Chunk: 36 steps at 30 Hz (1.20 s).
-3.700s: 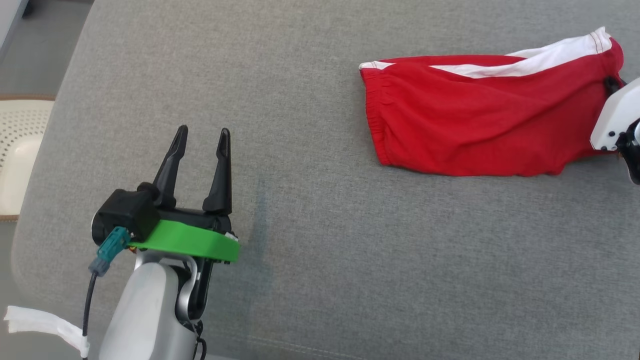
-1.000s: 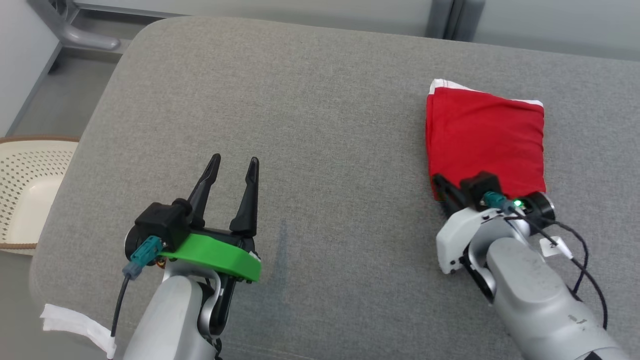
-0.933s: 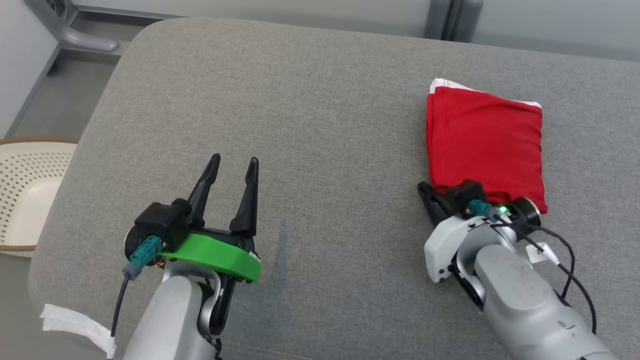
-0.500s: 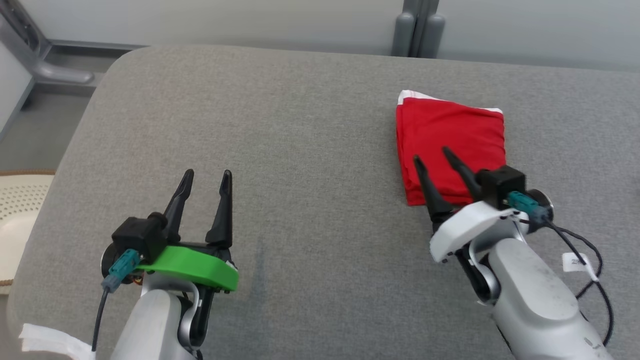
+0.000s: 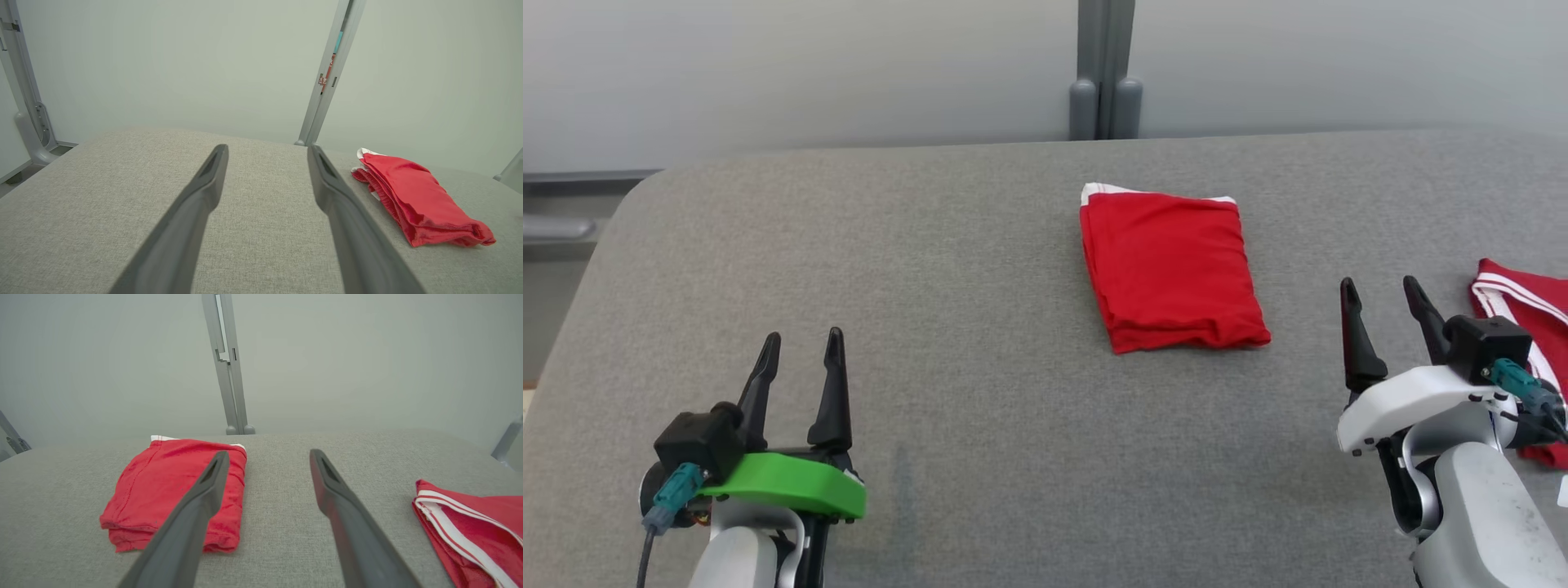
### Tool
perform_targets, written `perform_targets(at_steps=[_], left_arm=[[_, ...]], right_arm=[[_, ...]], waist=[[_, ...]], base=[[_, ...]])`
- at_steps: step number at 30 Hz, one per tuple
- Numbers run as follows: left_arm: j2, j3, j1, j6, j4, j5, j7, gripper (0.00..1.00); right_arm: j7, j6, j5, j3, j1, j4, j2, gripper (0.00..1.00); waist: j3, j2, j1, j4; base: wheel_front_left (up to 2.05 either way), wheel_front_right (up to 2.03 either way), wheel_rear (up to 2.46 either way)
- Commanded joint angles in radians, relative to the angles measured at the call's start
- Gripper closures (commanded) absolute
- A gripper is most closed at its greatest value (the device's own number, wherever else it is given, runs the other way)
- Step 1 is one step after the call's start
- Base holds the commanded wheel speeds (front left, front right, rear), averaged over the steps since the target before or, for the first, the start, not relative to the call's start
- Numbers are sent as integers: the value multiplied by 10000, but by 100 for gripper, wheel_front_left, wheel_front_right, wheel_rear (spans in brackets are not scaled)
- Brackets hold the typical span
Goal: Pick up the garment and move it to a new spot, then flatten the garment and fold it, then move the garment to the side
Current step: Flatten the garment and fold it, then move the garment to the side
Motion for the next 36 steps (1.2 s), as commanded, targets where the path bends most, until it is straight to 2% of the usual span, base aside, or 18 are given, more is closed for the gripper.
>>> perform_targets(at_steps=[1,13,36], left_arm=[[61,142,223,8,-51,88,7,0],[-63,354,395,8,-204,269,5,0],[-150,287,157,8,-207,248,7,0]], right_arm=[[64,-11,11,12,178,-57,21,0],[333,-11,452,831,347,-301,-225,0],[645,-11,451,968,-189,-267,-358,0]], waist=[[-306,0,0,-384],[-236,0,0,-612],[73,0,0,-319]], base=[[0,0,0],[0,0,0],[0,0,0]])
